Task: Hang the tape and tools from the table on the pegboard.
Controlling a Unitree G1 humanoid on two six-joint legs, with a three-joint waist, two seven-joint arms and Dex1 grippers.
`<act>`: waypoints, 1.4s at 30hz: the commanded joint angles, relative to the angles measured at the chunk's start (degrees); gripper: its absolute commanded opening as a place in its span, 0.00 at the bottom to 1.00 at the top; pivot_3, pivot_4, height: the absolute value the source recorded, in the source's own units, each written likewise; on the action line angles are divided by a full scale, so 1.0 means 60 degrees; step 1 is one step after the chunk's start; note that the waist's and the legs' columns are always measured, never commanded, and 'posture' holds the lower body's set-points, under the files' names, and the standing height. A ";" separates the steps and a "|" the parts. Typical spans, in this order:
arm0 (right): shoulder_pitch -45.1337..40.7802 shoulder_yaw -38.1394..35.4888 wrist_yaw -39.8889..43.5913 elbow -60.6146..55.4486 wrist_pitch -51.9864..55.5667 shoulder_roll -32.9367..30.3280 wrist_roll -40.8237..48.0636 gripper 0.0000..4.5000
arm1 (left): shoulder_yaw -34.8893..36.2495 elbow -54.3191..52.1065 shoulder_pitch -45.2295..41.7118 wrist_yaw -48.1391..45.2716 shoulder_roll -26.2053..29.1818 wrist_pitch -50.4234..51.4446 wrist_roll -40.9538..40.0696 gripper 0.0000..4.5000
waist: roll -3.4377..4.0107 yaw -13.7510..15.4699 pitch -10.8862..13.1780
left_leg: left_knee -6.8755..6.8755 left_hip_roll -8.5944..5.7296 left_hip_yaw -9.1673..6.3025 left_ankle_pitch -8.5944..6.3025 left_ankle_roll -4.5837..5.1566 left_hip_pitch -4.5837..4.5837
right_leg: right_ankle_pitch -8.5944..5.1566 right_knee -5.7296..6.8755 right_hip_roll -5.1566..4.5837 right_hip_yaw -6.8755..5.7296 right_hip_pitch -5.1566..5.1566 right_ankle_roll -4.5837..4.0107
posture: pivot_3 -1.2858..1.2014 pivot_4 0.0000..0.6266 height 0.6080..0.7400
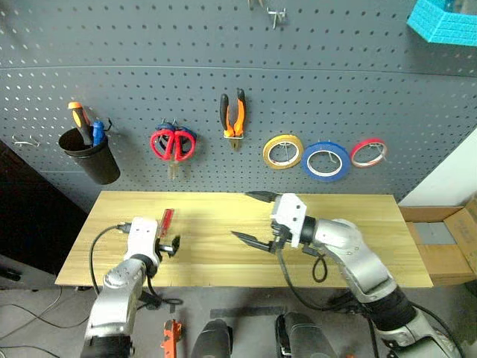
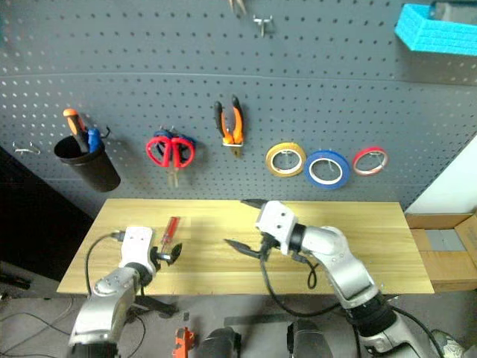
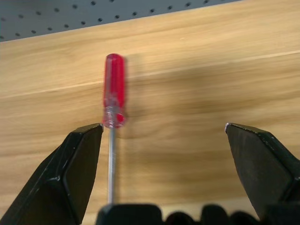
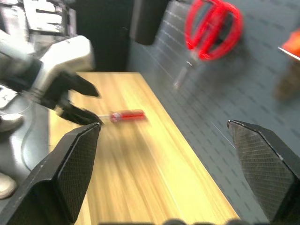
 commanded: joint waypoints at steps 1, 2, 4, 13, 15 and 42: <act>-0.0667 0.0516 -0.0106 0.0192 -0.0067 0.0743 -0.0206 1.00 | 0.0325 0.2034 -0.1579 -0.0745 0.0572 -0.0855 -0.0335 0.99 | -0.0018 -0.0002 0.0130 | -0.0002 0.0002 -0.0007 0.0000 0.0000 -0.0017 | 0.0000 -0.0005 -0.0001 -0.0007 -0.0015 -0.0001 | 0.53 0.50 1.00; -0.0737 0.0586 -0.0131 0.0237 -0.0020 0.0879 -0.0194 1.00 | 0.0327 0.2826 -0.2063 -0.0902 0.0714 -0.1070 -0.0318 0.99 | -0.0029 0.0006 0.0441 | -0.0006 0.0003 -0.0003 -0.0010 0.0009 -0.0035 | 0.0023 -0.0003 -0.0041 0.0002 -0.0034 -0.0039 | 0.52 0.52 1.00; -0.0687 0.0637 -0.0089 0.0189 0.0069 0.0947 -0.0173 1.00 | 0.0342 0.4245 -0.2885 -0.1057 0.0961 -0.1538 -0.0260 0.99 | -0.0046 0.0003 0.0568 | -0.0001 -0.0041 -0.0006 -0.0018 0.0026 -0.0105 | 0.0014 0.0002 -0.0065 -0.0012 -0.0098 -0.0025 | 0.52 0.54 1.00; -0.0264 0.0264 -0.0003 -0.0623 0.0917 0.0519 0.0165 1.00 | 0.0233 0.7066 -0.4386 -0.1573 0.1228 -0.1920 -0.0351 0.99 | -0.0095 -0.0240 0.1073 | 0.0011 -0.0036 -0.0029 -0.0038 0.0053 -0.0278 | 0.0010 0.0014 -0.0159 -0.0004 -0.0277 -0.0010 | 0.51 0.64 1.00; -0.0221 0.0214 0.0040 -0.0716 0.1011 0.0449 0.0192 1.00 | 0.0226 0.7258 -0.4471 -0.1659 0.1195 -0.1672 -0.0420 0.99 | -0.0094 -0.0246 0.1133 | 0.0033 -0.0042 -0.0020 -0.0037 0.0052 -0.0342 | 0.0010 0.0055 -0.0167 -0.0016 -0.0343 -0.0010 | 0.50 0.64 1.00; -0.0409 -0.1727 0.0201 -0.1369 0.2250 0.0598 0.2939 1.00 | 0.0668 -0.4032 -0.0422 0.0981 0.2182 -0.0253 0.1855 0.19 | -0.0145 0.0182 0.0815 | 0.0123 -0.0044 -0.0115 -0.0011 -0.0050 -0.0415 | 0.0009 0.0105 -0.0193 -0.0021 -0.0366 0.0005 | 0.57 0.26 1.00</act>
